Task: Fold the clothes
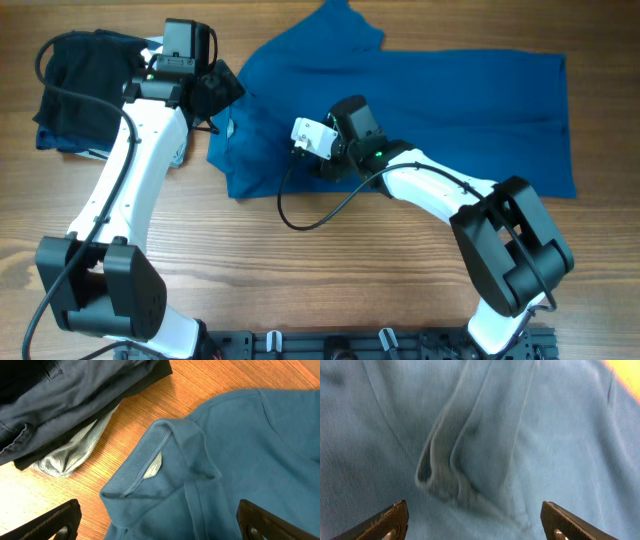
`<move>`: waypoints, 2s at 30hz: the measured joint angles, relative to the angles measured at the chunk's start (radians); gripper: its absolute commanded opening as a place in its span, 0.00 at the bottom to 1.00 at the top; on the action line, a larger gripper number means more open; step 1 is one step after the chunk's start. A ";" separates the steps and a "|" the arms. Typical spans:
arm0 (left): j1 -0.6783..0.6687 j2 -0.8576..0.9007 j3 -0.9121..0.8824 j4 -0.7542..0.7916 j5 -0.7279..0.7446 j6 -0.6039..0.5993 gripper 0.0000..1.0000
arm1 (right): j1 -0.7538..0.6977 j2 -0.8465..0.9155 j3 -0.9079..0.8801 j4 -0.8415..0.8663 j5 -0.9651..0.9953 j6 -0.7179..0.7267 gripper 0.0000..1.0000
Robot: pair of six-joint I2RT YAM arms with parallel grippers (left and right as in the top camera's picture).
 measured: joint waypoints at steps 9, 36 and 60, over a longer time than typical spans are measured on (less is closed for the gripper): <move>0.000 0.000 0.000 0.000 -0.008 0.000 1.00 | 0.000 0.023 0.000 0.026 -0.053 -0.029 0.81; 0.000 0.000 0.000 0.002 -0.008 0.000 1.00 | 0.009 0.084 -0.001 0.219 -0.057 0.029 0.04; 0.000 0.000 0.000 0.000 -0.011 0.000 1.00 | -0.074 0.182 -0.001 0.461 0.097 0.169 0.06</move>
